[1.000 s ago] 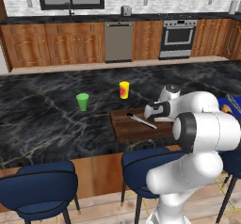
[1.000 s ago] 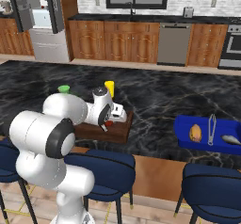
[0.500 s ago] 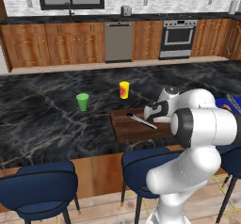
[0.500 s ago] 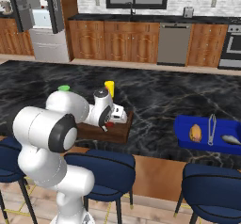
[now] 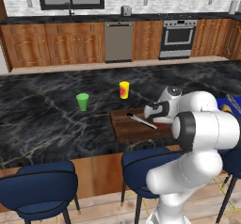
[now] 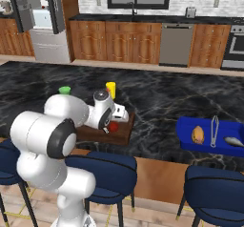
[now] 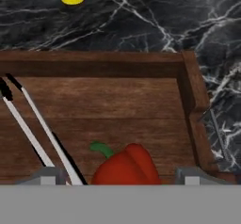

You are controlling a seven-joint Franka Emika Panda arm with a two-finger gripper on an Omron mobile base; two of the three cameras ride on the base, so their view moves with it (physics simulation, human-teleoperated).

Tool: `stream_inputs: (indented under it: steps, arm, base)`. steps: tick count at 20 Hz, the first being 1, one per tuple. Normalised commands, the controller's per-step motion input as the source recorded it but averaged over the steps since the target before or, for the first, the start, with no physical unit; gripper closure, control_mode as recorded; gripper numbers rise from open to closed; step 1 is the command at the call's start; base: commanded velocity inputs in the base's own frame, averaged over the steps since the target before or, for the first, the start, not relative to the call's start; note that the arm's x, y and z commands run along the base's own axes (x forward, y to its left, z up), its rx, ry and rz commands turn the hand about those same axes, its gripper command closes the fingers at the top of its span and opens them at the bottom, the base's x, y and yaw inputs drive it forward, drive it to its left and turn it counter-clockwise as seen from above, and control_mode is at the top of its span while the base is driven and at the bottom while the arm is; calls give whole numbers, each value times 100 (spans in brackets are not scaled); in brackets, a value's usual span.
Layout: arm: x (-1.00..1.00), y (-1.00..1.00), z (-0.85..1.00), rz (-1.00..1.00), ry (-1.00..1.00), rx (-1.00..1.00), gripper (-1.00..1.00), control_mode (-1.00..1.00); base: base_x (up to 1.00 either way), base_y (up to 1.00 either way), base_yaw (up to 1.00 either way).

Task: Gather the bell peppers from the fridge and place them on a tray on the dining counter. Then gather the fish and chicken drumstick from the fridge and place them on the other tray.

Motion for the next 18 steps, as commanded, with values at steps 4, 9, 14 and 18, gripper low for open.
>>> stream_inputs:
  steps: [4,9,14,18]
  arm:
    - [-41,9,78,0,-7,0,-100,-100]
    - [-64,9,100,-5,1,1,-100,-100]
    - [-68,23,100,-8,12,5,-100,-100]
    - [-97,36,100,-5,3,9,-100,-100]
  base:
    - [0,0,0]
    - [0,0,0]
    - [0,0,0]
    - [0,0,0]
